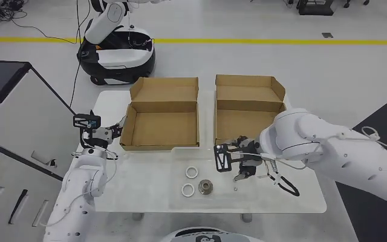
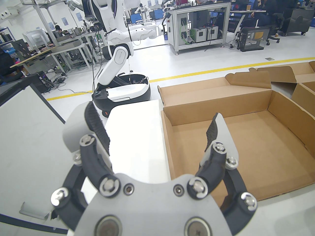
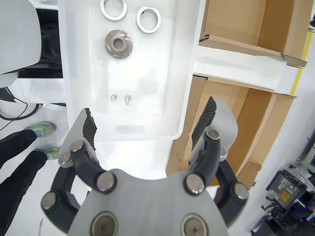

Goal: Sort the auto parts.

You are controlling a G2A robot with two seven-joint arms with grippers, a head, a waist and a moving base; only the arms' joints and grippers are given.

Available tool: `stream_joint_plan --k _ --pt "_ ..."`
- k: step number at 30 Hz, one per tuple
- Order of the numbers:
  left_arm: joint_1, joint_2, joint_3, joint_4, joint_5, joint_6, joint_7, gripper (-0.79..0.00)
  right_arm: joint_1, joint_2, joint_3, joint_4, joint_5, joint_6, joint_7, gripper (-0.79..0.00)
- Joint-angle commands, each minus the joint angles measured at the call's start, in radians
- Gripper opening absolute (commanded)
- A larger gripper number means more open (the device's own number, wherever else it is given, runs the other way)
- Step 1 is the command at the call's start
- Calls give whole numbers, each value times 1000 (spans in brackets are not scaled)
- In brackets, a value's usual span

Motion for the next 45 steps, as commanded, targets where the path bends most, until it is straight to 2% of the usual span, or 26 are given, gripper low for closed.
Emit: stream_joint_plan --k 1,18,32,35,39,42,43,45 --pt "0 0 0 0 0 0 0 0 -11 1 -1 -1 -11 0 2 0" --pt "0 0 0 0 0 0 0 0 -59 -28 -35 20 -94 -16 7 0" --pt "0 0 0 0 0 0 0 0 -60 -57 -86 63 -124 -10 14 0" --pt "0 0 0 0 0 0 0 0 -61 -65 -89 73 -136 -12 8 -77" --pt "0 0 0 0 0 0 0 0 -68 -75 -95 80 -147 -10 7 -311" --pt "0 0 0 0 0 0 0 0 -74 -81 -100 82 -152 -10 8 -345" --pt "0 0 0 0 0 0 0 0 -77 -83 -101 83 -155 -9 8 -391" --pt "0 0 0 0 0 0 0 0 -82 -85 -103 86 -160 -9 8 -394"
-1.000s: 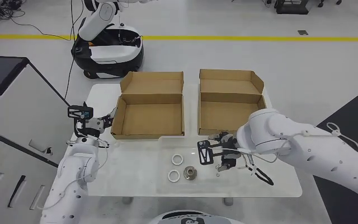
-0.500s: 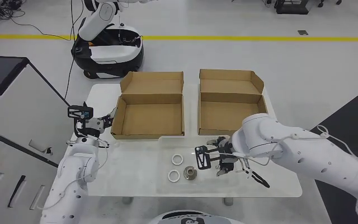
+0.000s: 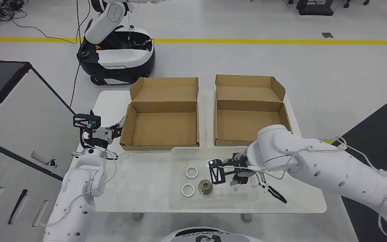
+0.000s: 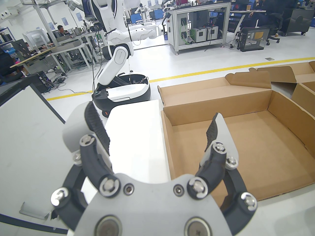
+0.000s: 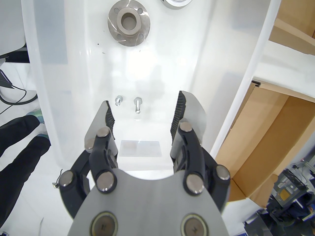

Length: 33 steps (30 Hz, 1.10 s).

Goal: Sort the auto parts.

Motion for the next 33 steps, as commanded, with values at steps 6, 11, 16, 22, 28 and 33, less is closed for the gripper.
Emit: stream_joint_plan --k 6,11,16,22,28,33 --pt "0 0 0 0 0 0 0 0 -19 -5 -4 14 -23 -1 5 -360" --pt "0 0 0 0 0 0 0 0 -30 0 -9 26 -47 -4 2 -372" --pt "0 0 0 0 0 0 0 0 -38 13 -21 33 -60 -7 -1 -385" --pt "0 0 0 0 0 0 0 0 -41 25 -26 35 -57 -10 -4 -403" --pt "0 0 0 0 0 0 0 0 -39 30 -31 43 -59 -16 -10 -422" --pt "0 0 0 0 0 0 0 0 -48 23 -31 52 -57 -13 -14 -428"
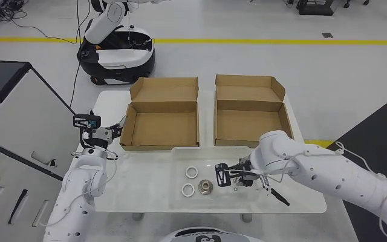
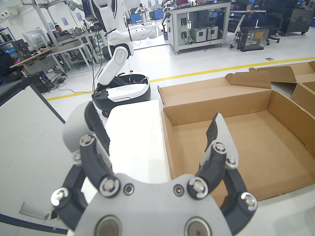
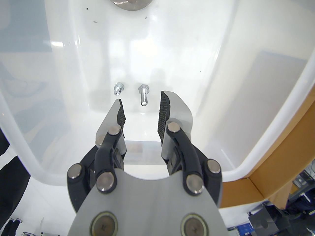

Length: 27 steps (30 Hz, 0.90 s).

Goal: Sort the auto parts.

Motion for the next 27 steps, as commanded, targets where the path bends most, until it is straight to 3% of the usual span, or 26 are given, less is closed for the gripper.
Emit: stream_joint_plan --k 1,16,22,24,25,26,27 --pt "0 0 0 0 0 0 0 0 -3 -3 0 3 0 3 -3 -428" --pt "0 0 0 0 0 0 0 0 -23 -25 1 27 -22 5 7 -471" --pt "0 0 0 0 0 0 0 0 -30 -29 8 36 -34 6 5 -536" --pt "0 0 0 0 0 0 0 0 -34 -31 10 39 -38 7 4 -585" --pt "0 0 0 0 0 0 0 0 -35 -31 11 41 -38 8 4 -643" --pt "0 0 0 0 0 0 0 0 -36 -32 12 42 -37 8 5 -782" --pt "0 0 0 0 0 0 0 0 -37 -32 14 42 -36 10 5 -785"
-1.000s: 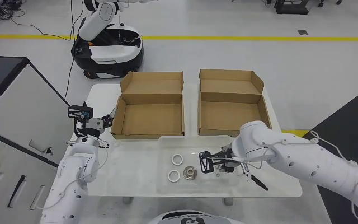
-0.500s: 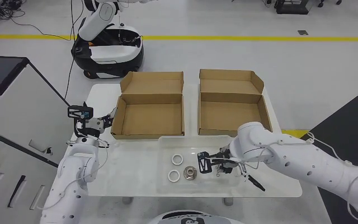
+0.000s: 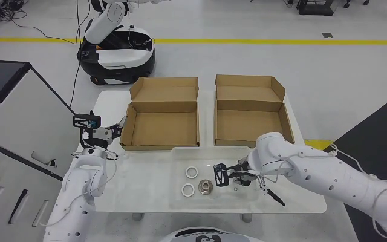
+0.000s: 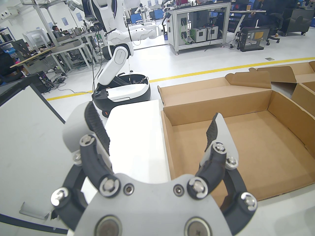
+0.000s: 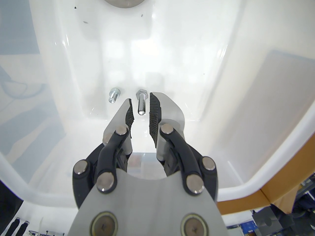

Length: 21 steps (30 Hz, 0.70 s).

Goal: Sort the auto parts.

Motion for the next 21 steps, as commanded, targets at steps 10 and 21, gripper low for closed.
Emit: stream_joint_plan --k 10,21 --pt "0 0 0 0 0 0 0 0 8 3 48 -22 43 5 1 -785" --pt "0 0 0 0 0 0 0 0 37 37 180 -135 195 23 6 -785"
